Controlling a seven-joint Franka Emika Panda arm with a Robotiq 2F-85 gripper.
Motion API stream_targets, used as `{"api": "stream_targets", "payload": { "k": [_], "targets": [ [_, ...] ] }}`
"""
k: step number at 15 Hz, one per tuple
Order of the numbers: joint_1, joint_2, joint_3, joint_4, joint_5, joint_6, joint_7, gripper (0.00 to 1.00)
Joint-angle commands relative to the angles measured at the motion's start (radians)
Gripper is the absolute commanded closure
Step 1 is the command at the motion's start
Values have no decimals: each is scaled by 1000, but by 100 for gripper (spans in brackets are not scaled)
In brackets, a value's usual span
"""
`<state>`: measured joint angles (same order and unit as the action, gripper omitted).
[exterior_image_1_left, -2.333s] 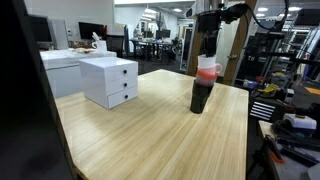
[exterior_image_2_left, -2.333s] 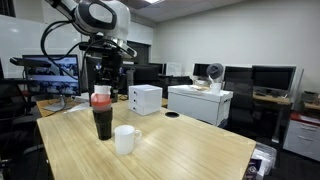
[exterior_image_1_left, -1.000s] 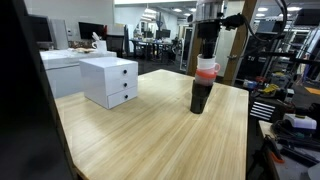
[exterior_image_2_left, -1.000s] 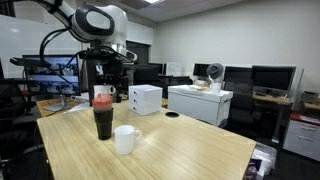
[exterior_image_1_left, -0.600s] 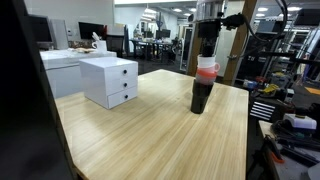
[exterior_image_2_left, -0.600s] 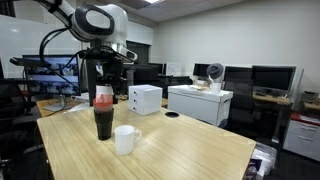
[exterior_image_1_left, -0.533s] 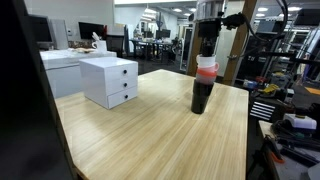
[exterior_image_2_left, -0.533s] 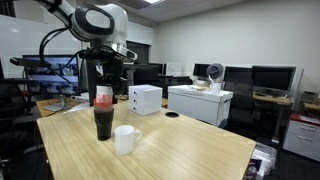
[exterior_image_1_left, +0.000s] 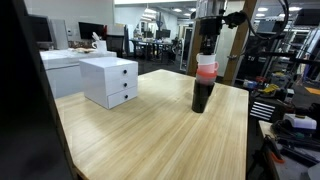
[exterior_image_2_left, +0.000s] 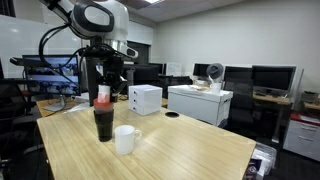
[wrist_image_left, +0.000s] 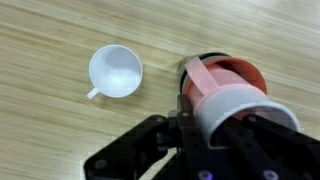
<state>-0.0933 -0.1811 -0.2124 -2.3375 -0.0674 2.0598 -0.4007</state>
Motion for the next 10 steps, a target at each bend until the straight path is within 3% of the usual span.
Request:
{"api": "stream_targets", "payload": {
  "k": [1,10],
  "targets": [
    [-15,-18,9,-25,17,24,17,94],
    [-9,-31,20,5,7,-18,18,94]
  ]
}}
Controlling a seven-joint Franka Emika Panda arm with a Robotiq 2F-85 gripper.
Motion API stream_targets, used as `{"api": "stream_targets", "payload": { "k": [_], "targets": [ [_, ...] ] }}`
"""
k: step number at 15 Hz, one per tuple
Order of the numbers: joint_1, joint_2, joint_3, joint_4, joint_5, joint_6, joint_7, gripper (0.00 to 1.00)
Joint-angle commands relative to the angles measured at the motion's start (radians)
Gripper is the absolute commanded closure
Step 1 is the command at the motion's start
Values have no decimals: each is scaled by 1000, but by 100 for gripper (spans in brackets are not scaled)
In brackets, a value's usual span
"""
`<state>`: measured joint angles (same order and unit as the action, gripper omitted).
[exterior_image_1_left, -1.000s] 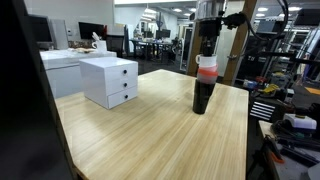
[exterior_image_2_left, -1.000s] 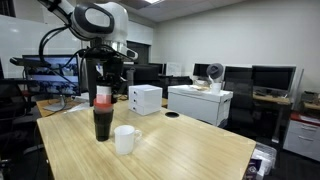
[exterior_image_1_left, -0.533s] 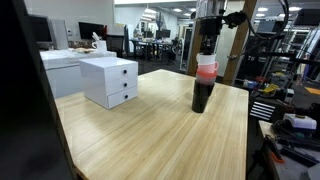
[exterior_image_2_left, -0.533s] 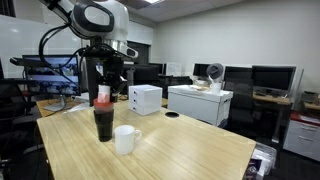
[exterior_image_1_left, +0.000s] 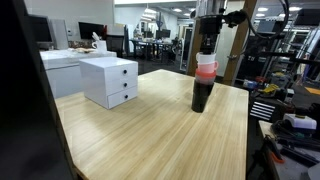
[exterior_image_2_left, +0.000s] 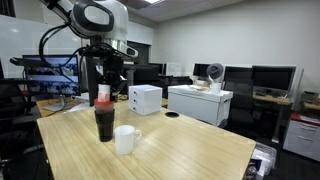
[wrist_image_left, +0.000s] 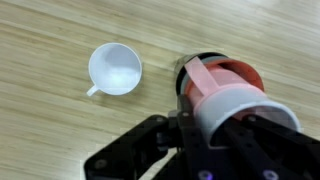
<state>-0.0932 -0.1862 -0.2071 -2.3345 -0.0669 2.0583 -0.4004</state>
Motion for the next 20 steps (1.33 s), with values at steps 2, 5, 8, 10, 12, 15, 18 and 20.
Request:
{"api": "stream_targets", "payload": {
  "k": [2,5,8,10,12,15,18,20],
  "targets": [
    [-9,-29,18,9,2,-25,17,94],
    [-8,-34,21,26,5,-29,17,94],
    [-6,-37,23,51,5,-43,18,94],
    [-5,-40,25,70,6,-53,17,94],
    [-1,-43,27,93,10,-64,15,94],
    [2,-48,31,121,9,-80,14,94],
    [3,-47,34,148,11,-100,15,94],
    [3,-43,35,166,15,-112,14,94]
  ]
}}
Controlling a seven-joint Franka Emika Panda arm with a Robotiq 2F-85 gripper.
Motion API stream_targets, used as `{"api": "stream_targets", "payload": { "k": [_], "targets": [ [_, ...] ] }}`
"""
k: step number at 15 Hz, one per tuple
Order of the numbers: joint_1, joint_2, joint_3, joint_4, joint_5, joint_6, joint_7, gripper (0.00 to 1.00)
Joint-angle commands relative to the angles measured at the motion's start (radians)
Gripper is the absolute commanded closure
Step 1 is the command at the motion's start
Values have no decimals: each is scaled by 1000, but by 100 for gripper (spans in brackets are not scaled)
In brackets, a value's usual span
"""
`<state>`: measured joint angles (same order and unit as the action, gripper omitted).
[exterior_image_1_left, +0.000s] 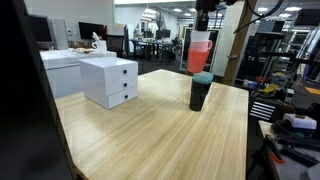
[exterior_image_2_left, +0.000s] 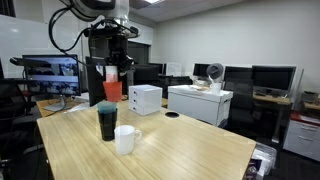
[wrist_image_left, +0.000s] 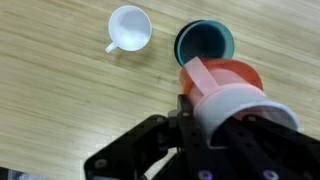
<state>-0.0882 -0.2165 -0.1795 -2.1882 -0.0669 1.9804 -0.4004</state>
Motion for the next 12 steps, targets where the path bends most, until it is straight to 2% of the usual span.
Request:
{"api": "stream_targets", "payload": {
  "k": [1,8,12],
  "targets": [
    [-2,-12,7,25,15,-37,15,94],
    [-35,40,-21,86,8,-13,97,94],
    [-97,83,-71,119,3,-1,186,94]
  ]
}}
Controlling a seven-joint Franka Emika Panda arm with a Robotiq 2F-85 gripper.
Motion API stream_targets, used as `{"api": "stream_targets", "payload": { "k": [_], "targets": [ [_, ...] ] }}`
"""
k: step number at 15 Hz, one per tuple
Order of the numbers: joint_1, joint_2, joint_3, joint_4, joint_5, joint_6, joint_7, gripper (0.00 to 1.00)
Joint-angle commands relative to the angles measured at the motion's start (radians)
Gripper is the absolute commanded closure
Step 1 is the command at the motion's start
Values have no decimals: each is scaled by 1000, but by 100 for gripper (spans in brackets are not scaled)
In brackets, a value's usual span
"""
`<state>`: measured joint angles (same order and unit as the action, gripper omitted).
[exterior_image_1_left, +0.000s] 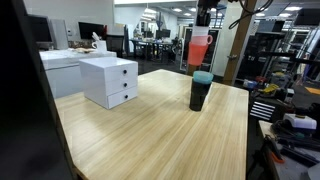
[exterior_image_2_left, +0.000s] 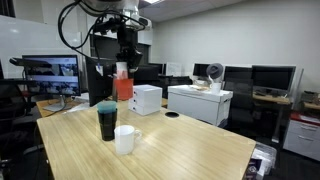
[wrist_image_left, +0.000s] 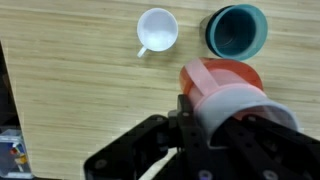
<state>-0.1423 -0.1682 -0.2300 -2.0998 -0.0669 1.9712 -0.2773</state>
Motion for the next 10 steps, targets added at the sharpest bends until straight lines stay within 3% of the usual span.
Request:
{"api": "stream_targets", "payload": {
  "k": [1,10],
  "targets": [
    [-64,49,-36,40,4,10,87,94],
    [-192,98,-136,-36,1,78,250,94]
  ]
}}
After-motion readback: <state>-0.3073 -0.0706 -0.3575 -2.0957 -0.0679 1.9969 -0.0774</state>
